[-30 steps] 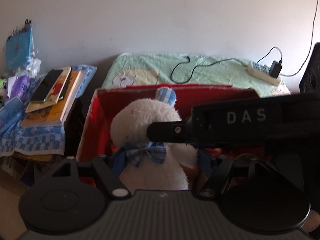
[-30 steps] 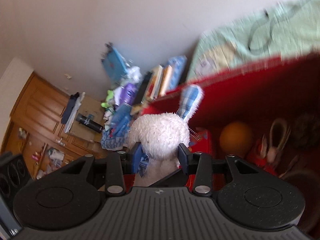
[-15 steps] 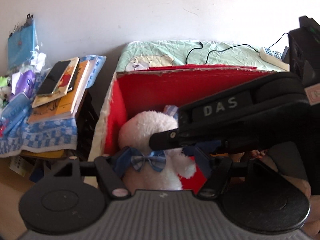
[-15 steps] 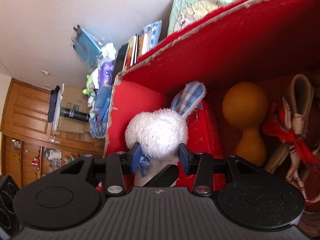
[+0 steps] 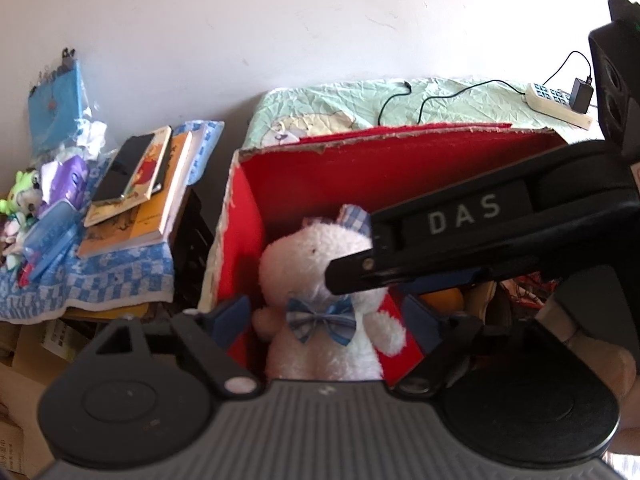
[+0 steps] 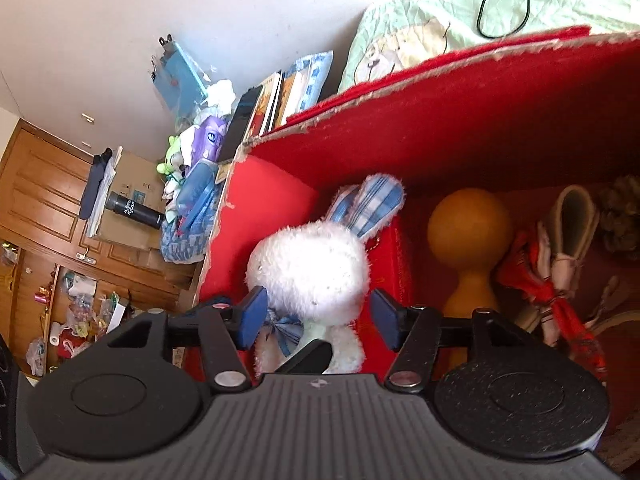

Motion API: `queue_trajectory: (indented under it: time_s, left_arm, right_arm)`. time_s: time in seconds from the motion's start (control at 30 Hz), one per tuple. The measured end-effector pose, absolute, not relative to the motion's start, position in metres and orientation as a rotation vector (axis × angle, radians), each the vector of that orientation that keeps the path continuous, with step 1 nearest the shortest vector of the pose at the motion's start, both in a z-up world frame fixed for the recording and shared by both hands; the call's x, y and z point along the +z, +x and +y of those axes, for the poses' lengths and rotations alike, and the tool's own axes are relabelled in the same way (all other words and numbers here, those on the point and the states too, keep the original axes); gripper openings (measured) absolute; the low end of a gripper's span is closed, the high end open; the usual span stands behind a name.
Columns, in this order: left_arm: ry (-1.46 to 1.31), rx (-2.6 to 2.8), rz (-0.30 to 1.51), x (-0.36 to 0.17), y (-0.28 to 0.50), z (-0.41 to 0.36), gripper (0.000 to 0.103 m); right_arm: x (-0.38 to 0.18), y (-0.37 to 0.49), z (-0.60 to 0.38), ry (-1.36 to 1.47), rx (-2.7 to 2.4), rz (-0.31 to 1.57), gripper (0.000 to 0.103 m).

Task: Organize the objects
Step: 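Carry the white bunny into the red box and open both grippers, then move both grippers to the pinkish-brown teddy bear and grasp it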

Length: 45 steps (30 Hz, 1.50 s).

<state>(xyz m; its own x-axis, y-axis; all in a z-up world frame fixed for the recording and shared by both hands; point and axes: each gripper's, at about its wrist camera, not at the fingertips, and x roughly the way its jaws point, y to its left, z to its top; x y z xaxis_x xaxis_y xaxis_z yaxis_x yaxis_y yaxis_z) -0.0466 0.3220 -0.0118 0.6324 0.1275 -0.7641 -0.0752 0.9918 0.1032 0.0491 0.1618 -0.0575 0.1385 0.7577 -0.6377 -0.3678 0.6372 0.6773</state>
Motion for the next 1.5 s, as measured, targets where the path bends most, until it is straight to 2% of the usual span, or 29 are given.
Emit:
queue_trajectory:
  time_s: [0.83, 1.5]
  left_arm:
    - [0.078, 0.218, 0.903, 0.014, -0.035, 0.224, 0.092]
    - [0.014, 0.079, 0.864, 0.035, -0.038, 0.105, 0.095]
  right_arm:
    - [-0.028, 0.046, 0.065, 0.514, 0.878, 1.076, 0.063]
    - [-0.014, 0.024, -0.087, 0.628, 0.792, 0.956, 0.064]
